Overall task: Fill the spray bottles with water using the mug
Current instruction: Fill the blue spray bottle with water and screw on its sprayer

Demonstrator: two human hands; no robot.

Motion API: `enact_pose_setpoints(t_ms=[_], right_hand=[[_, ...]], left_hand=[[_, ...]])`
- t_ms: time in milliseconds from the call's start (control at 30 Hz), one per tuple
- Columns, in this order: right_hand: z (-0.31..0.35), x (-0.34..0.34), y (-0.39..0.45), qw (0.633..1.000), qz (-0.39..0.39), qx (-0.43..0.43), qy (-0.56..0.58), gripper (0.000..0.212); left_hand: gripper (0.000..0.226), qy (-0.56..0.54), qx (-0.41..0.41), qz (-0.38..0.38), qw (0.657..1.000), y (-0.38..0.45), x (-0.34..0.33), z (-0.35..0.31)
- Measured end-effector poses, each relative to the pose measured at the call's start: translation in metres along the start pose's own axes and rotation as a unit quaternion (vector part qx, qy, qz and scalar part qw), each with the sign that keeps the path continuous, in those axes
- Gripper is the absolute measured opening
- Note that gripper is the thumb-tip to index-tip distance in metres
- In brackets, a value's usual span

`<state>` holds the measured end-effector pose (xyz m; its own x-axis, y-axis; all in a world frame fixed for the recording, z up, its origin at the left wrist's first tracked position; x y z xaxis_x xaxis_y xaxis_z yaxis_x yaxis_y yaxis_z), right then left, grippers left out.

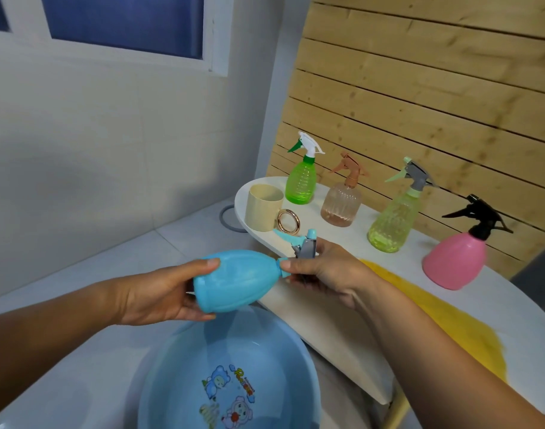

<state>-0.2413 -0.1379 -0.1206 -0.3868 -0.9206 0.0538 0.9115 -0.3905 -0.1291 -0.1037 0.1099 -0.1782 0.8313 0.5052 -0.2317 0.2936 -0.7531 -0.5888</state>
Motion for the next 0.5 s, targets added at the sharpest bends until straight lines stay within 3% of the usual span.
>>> enact_pose_setpoints(t_ms=[100, 300, 433, 500], right_hand=[[0.003, 0.003, 0.004, 1.0, 0.009, 0.024, 0.003, 0.052], [0.001, 0.005, 0.005, 1.0, 0.002, 0.006, 0.005, 0.044], [-0.006, 0.009, 0.006, 0.999, 0.008, -0.032, 0.001, 0.05], [-0.007, 0.009, 0.004, 0.999, 0.012, -0.038, 0.001, 0.05]], left_hand=[[0.063, -0.033, 0.031, 0.002, 0.999, 0.002, -0.009, -0.005], [0.074, -0.04, 0.064, 0.018, 0.997, 0.003, -0.014, -0.008], [0.1, -0.019, 0.032, 0.068, 0.997, 0.001, -0.01, -0.005], [0.102, 0.031, 0.012, 0.036, 0.999, 0.001, -0.01, -0.004]])
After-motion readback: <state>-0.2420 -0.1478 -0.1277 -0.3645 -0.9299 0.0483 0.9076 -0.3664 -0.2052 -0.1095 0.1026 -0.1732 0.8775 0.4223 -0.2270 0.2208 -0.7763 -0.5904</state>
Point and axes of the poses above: each hand's wrist, its own y-axis towards the middle knuckle, its own x-axis out of the back of the hand, z = x × y, the point moved 2 cm from there along y, towards the middle knuckle, and after that the axes turned 12 degrees about x, right-handed, at the moved point
